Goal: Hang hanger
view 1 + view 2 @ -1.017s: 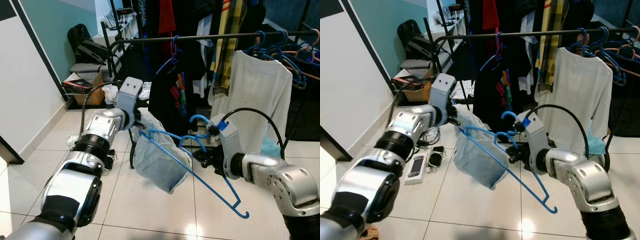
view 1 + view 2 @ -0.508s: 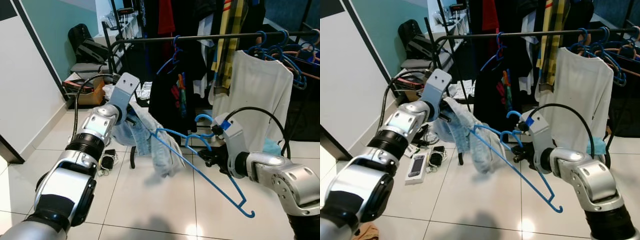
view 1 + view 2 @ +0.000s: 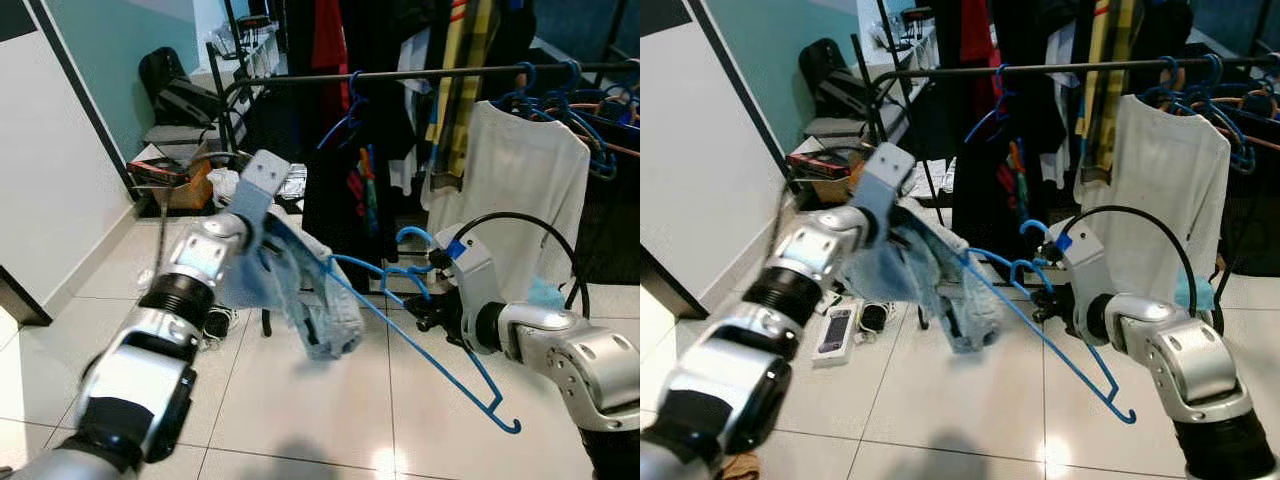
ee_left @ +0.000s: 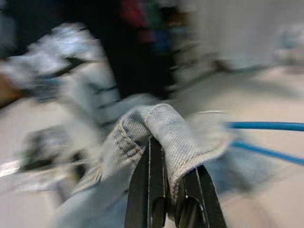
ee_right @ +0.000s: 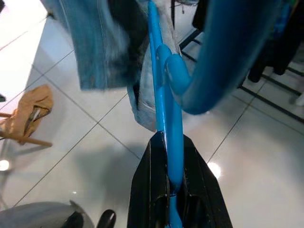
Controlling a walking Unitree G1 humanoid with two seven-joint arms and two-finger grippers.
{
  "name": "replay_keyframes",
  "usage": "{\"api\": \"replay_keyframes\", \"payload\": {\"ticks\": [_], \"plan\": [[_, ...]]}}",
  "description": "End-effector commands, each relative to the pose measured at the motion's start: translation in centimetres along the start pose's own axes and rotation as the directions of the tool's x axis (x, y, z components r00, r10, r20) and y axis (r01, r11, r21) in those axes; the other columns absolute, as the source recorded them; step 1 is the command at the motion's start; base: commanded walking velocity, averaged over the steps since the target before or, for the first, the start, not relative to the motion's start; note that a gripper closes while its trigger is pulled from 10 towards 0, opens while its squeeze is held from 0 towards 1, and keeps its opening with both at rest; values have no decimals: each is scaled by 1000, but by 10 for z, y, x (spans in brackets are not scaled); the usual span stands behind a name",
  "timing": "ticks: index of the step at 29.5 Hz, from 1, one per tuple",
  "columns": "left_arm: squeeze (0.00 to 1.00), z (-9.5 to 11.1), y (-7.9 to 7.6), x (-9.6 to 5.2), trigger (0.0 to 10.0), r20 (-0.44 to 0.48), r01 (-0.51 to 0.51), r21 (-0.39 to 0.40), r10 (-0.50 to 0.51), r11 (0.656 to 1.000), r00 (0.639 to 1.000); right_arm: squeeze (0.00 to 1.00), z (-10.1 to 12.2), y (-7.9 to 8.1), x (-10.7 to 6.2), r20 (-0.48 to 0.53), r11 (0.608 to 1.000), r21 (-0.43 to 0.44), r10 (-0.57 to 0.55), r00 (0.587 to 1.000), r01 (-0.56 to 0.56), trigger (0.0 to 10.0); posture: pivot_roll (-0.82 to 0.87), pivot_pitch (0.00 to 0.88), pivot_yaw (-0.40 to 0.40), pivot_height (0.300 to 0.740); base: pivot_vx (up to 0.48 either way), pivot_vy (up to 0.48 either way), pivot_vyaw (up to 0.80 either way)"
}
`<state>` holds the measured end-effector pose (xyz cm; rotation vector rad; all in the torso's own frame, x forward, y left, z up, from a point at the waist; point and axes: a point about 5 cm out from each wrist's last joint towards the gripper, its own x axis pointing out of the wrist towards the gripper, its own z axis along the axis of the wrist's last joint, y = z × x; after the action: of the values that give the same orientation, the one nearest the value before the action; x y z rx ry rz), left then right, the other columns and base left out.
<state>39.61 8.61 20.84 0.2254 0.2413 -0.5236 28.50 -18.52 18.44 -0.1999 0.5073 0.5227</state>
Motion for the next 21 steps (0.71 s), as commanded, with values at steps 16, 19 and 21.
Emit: {"api": "replay_keyframes", "payload": {"ticks": [16,19,21], "plan": [[0,14,-29,-5,10000,-9,198,-244,-207,949,978,0,25,21,-2,168,977,-145,179,969,-155,10000,-78,0,127,740,0,0,0],[0,12,-8,-9,10000,-27,63,-109,-66,992,997,0,23,27,-9,168,958,-166,259,951,-232,10000,-85,0,128,740,0,0,0],[0,14,2,-12,10000,-27,-3,-33,2,999,1000,0,19,27,-13,156,950,-178,285,946,-257,10000,-83,0,125,740,0,0,0]]}}
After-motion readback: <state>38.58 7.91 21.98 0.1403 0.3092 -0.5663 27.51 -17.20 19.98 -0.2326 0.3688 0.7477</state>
